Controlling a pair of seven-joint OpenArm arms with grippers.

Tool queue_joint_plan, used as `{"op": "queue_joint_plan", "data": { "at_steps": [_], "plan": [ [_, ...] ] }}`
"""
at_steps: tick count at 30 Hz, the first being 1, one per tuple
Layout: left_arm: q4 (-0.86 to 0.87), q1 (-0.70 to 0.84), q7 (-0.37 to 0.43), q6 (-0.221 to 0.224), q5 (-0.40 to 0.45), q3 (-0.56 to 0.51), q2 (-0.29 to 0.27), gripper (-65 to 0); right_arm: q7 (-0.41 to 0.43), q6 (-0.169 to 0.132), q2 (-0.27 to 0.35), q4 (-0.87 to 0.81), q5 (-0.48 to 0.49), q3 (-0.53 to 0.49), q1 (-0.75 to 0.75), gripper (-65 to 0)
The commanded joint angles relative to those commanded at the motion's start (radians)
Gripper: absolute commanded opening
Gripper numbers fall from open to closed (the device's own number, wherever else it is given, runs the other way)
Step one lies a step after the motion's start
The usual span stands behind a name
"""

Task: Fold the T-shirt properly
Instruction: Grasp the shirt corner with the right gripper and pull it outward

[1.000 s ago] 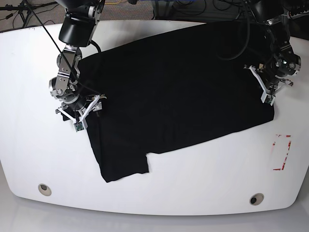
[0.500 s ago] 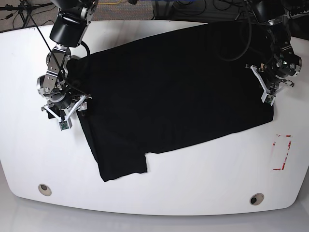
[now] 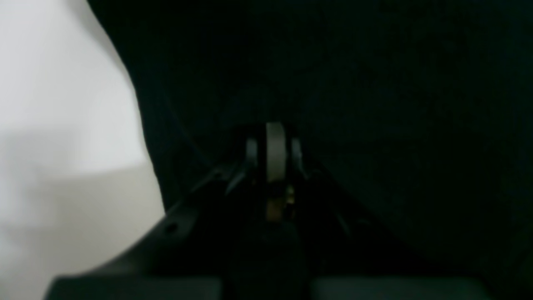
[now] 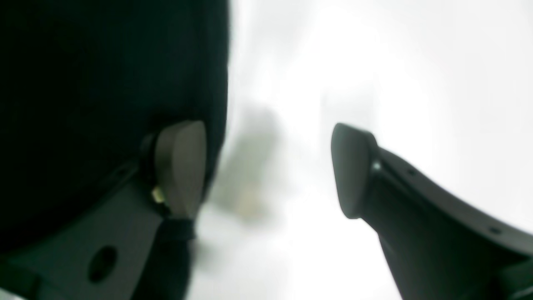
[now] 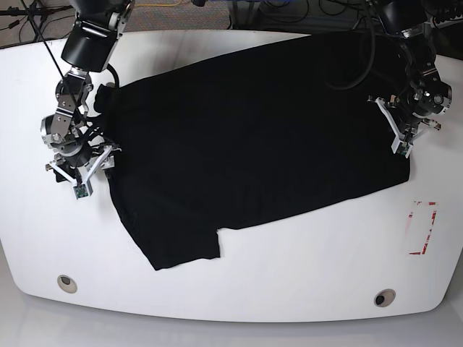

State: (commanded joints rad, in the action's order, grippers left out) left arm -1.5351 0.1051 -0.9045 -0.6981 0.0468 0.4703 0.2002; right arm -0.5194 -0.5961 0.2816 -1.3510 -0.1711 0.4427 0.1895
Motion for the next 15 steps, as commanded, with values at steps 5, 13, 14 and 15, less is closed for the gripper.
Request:
{"op": "queue_joint_plan", "data": {
  "at_steps": [5,13,14,15],
  "plan": [
    [-0.002,-0.002,0.0,0.0,0.0,0.0,0.0,-65.0,-0.002,-0.005,-0.005,-0.005,0.0,0.046,0.009,-20.5],
    [-0.003,-0.003,0.0,0.0,-0.002,0.0,-0.003,-65.0,-0.005,-0.009,-0.054,-0.006,0.0,0.083,0.011,-20.5],
    [-0.003,-0.003,0.0,0.0,-0.002,0.0,-0.003,-65.0,-0.005,-0.009,-0.06,-0.006,0.0,0.083,0.009,-20.5],
    [-0.003,-0.003,0.0,0.0,-0.002,0.0,-0.003,-65.0,-0.009,-0.009,-0.071,-0.006,0.0,0.083,0.008,-20.5]
  ]
}}
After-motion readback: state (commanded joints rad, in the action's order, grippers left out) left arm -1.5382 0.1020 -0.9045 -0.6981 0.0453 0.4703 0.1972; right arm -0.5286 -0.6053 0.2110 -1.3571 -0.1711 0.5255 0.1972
